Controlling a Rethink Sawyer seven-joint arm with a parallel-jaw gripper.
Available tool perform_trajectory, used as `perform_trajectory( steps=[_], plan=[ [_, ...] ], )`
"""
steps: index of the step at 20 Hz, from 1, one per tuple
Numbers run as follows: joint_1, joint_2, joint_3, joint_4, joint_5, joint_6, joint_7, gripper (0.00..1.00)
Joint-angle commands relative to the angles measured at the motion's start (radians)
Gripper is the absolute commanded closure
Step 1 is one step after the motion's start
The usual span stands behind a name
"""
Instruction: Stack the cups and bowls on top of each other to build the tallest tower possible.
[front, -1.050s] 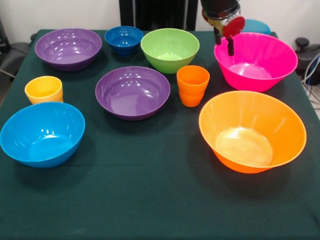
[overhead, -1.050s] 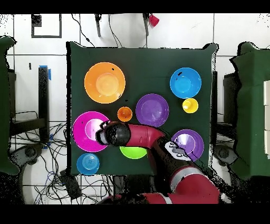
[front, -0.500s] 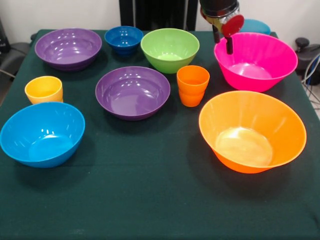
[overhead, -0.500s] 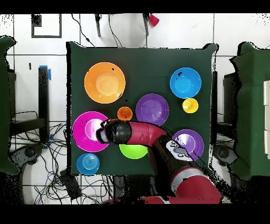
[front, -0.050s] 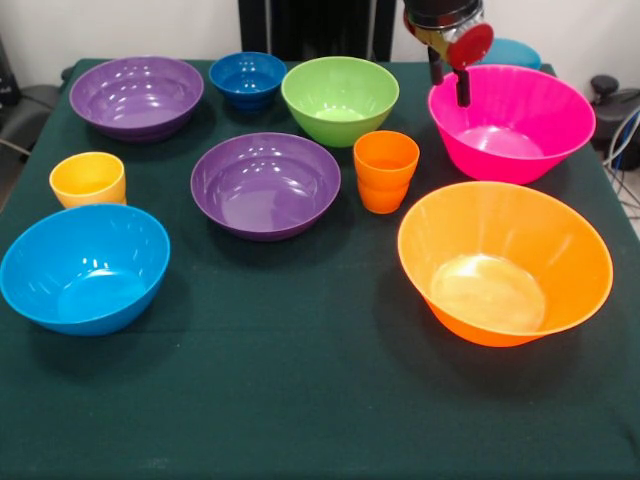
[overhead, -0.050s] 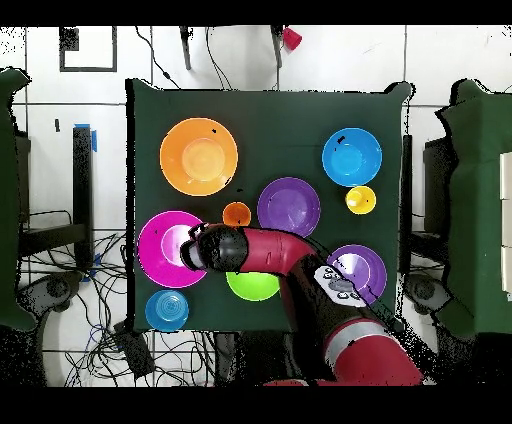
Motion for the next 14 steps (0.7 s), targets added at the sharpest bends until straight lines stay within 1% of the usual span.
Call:
perform_trajectory(
  steps=[1,6,10,11,12,14],
  plan=[
    [-0.022,0.035,0.089,-0.047,-0.031,0.099,-0.124,0.00],
    [0.001,0.030,0.066,-0.057,-0.053,0.083,-0.112,0.00],
    [-0.016,0.050,0.081,-0.054,-0.060,0.058,-0.128,0.00],
    [-0.024,0.065,0.083,-0.055,-0.065,0.048,-0.135,0.00],
    [-0.033,0.076,0.094,-0.054,-0.074,0.033,-0.148,0.00],
    [-0.032,0.085,0.082,-0.061,-0.094,0.026,-0.157,0.00]
  ],
)
